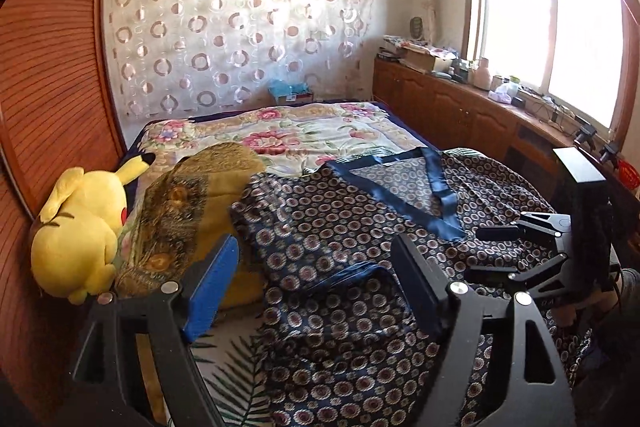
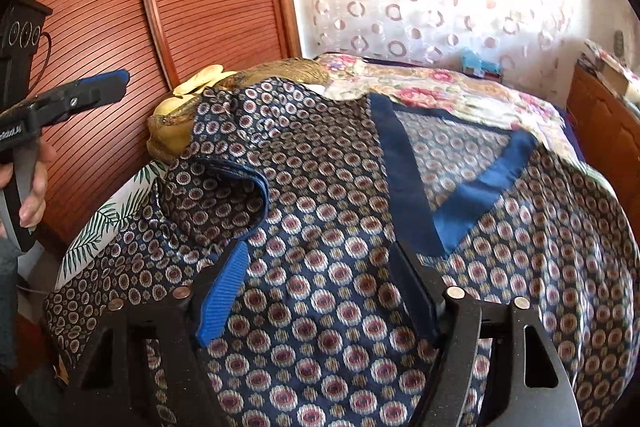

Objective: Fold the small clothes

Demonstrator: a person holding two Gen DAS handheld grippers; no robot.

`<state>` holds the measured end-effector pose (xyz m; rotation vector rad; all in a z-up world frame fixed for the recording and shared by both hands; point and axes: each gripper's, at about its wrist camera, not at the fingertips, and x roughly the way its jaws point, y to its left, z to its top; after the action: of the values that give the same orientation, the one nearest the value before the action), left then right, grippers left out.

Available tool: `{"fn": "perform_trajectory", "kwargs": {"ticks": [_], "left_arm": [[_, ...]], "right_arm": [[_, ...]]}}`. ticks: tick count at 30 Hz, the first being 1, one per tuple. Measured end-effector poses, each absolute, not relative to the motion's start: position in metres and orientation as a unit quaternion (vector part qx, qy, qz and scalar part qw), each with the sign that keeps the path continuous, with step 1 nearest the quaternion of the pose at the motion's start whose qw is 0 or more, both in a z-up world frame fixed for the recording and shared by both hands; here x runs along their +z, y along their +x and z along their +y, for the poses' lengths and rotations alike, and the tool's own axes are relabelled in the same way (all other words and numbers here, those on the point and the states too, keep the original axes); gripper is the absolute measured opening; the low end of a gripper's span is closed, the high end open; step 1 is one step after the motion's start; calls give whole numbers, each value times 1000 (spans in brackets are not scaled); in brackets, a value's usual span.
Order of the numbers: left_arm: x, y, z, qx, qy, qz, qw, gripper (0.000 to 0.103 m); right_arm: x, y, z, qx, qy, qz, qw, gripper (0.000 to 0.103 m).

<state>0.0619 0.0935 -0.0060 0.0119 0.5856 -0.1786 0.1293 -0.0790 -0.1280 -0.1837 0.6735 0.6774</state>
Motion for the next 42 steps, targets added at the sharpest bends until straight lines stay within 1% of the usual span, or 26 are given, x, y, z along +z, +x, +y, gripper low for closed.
{"fn": "perform_trajectory", "kwargs": {"ticks": [10,21,23,29,35,41,42], "left_arm": [[-25,55,134,-26,-4,291,956,79],[-46,68,158,0,-20,304,952,79],[-48,71,161,4,-23,308,951,79],[-48,87,163,8,-27,318,948,79],[-44,121,157,-5,-29,322,946,79],[-52,158,144,-30,-18,341,940,79],[-55,166,142,-35,-17,347,937,79]], "right_arm": [[-131,175,-13,388,-146,312,855,69],[-177,217,74,418,-260,340,801,69],[-178,228,81,418,-260,339,802,69],[-156,270,68,401,-217,318,831,69],[-141,312,22,364,-182,322,855,69],[-140,321,-9,343,-155,331,865,69],[-134,309,-19,343,-155,333,865,69]]}}
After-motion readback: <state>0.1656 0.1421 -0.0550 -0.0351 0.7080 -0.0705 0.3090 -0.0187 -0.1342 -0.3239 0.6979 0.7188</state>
